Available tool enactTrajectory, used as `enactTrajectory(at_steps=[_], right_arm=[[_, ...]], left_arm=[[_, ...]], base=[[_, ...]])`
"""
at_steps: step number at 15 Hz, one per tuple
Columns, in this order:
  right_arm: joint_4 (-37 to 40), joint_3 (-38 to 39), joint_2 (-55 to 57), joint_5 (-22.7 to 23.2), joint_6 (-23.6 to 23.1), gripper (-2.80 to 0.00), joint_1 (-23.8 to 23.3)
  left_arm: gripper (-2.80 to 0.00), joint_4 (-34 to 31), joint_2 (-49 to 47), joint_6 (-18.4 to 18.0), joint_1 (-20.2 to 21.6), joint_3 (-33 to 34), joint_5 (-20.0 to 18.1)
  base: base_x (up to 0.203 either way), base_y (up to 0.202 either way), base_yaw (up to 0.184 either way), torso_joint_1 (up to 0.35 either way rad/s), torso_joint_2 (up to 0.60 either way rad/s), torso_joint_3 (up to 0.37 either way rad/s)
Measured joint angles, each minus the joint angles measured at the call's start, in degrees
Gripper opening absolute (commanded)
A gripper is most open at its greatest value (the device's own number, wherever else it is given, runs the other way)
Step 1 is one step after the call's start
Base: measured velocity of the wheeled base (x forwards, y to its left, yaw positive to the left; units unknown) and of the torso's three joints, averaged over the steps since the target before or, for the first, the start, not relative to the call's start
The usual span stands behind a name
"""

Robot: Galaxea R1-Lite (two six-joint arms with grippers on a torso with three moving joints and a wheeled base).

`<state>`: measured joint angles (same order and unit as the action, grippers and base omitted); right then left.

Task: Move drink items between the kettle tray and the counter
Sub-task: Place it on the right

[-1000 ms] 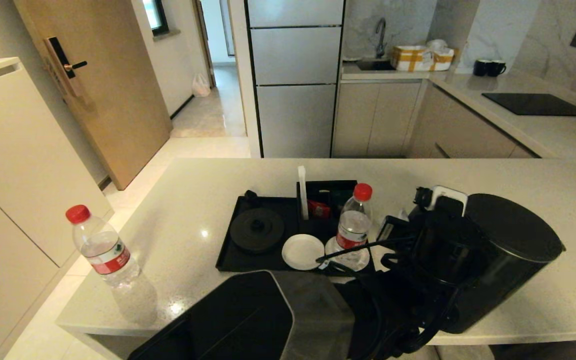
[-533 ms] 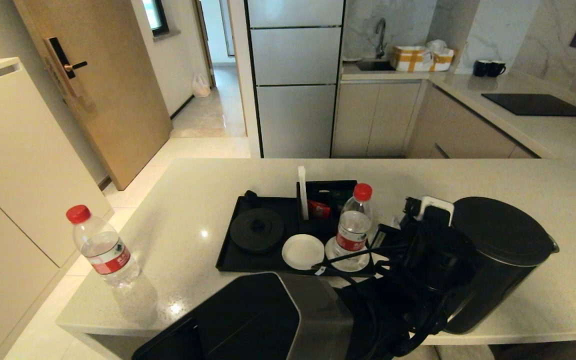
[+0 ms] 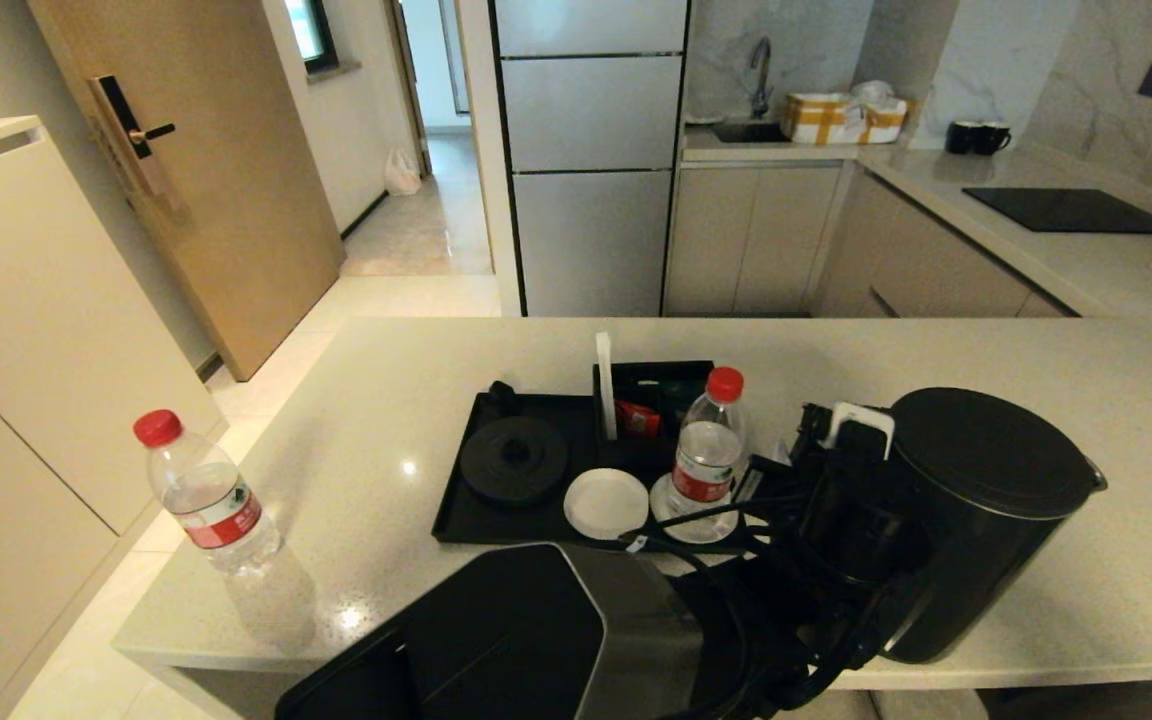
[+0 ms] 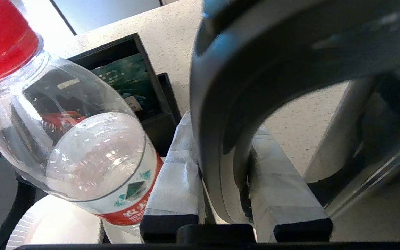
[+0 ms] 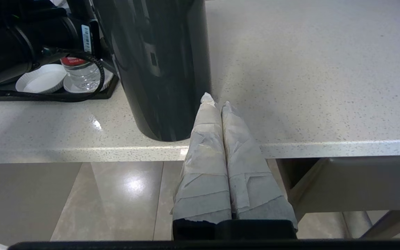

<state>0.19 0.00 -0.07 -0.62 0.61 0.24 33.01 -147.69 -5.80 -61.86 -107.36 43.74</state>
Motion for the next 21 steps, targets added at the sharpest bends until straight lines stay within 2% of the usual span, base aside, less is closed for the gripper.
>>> enactTrajectory(at_steps=[2,3,13,21], right_arm=[[-0.01,0.00,0.00,-0.01,-0.04,-2.80,0.00],[-0.04,0.00,0.00,-0.01,-0.01,-2.80,0.00],[-0.01,0.00,0.00,0.00,-0.01,-2.80,-0.02],[-0.01,0.00,0.00,0.02,0.01,-2.80,0.00]], left_arm=[[-2.80,-0.19,-0.13,-0.09,0.04,-0.20,0.05],[0.00,-0.35,-0.16,-0.15,0.04,-0.22,0.16],[0.00,-0.09,-1.10,-0.33,-0.15,-2.55,0.09],[0.00,0.23,-0.63,0.10,-0.38,-1.99,0.20]], base=[[0.000,0.000,0.000,0.000,0.00,0.000],[0.000,0.000,0.000,0.000,0.00,0.000],[0.000,0.000,0.000,0.000,0.00,0.000],[0.000,0.000,0.000,0.000,0.00,0.000]])
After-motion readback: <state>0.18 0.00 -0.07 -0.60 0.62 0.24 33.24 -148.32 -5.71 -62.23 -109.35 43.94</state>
